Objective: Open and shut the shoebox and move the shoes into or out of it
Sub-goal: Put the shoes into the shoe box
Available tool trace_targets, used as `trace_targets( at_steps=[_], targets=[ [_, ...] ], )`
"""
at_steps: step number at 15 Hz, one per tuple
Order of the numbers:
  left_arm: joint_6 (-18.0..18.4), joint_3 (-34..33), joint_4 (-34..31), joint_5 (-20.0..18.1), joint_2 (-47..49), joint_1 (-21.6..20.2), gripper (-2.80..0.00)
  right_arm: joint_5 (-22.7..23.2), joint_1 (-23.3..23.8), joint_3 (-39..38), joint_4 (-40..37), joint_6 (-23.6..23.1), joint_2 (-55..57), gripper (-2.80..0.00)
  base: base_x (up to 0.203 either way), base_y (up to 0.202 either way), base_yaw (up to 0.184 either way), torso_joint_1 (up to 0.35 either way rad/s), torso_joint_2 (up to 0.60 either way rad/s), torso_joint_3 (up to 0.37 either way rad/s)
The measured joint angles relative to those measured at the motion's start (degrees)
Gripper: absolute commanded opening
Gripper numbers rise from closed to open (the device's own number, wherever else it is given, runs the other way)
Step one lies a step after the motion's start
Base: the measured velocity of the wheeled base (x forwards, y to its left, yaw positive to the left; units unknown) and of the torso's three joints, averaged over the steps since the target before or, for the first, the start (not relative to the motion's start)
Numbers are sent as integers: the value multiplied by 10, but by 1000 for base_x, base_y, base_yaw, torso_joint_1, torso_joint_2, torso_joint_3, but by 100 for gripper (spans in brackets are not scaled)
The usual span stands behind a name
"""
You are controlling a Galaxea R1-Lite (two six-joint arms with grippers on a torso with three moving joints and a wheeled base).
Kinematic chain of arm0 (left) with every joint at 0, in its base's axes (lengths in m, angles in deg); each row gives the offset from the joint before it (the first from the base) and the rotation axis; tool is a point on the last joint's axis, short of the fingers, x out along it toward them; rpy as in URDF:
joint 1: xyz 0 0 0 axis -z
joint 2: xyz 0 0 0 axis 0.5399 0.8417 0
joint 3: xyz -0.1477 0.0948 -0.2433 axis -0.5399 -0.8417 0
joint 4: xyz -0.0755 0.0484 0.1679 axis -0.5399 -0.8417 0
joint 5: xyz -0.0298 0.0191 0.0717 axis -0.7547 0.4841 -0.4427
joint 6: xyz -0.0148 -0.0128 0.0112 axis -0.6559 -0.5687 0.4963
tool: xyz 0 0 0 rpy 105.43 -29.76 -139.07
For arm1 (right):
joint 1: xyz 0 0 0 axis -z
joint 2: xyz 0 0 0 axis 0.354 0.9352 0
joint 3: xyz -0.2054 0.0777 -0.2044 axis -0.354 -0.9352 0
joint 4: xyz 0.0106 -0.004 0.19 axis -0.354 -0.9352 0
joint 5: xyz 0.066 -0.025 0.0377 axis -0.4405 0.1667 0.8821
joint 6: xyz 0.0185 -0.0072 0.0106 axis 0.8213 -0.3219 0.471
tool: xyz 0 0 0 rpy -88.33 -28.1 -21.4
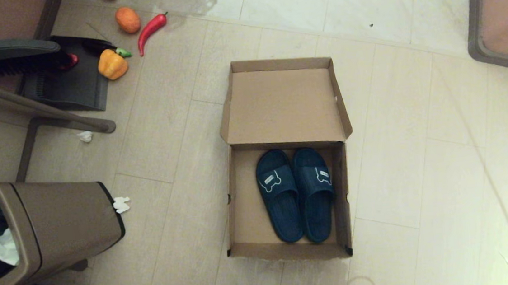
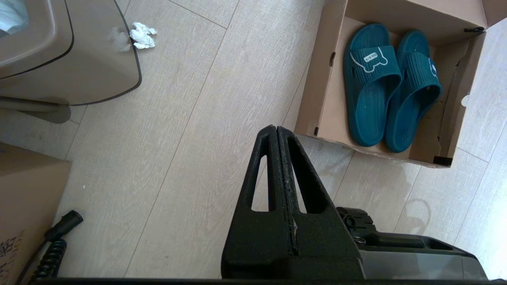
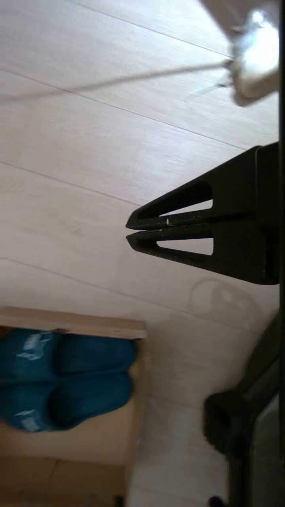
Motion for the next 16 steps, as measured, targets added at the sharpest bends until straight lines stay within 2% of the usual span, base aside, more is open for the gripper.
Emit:
trace_targets(
  at_steps=[2,4,7,9,13,16],
  targets=[
    [0,0,0,0,0,0,-280,7,1,49,-7,-8,34,-280,0,0,0,0,0,0],
    [0,0,0,0,0,0,-280,14,1,123,-10,-4,118,-280,0,0,0,0,0,0],
    [0,0,0,0,0,0,-280,33,0,251,-3,29,307,-280,0,0,0,0,0,0],
    [0,0,0,0,0,0,-280,59,-6,310,25,48,438,-280,0,0,0,0,0,0],
    [0,0,0,0,0,0,-280,93,-70,366,119,101,683,-280,0,0,0,0,0,0],
    [0,0,0,0,0,0,-280,89,-161,379,182,124,804,-280,0,0,0,0,0,0]
  ],
)
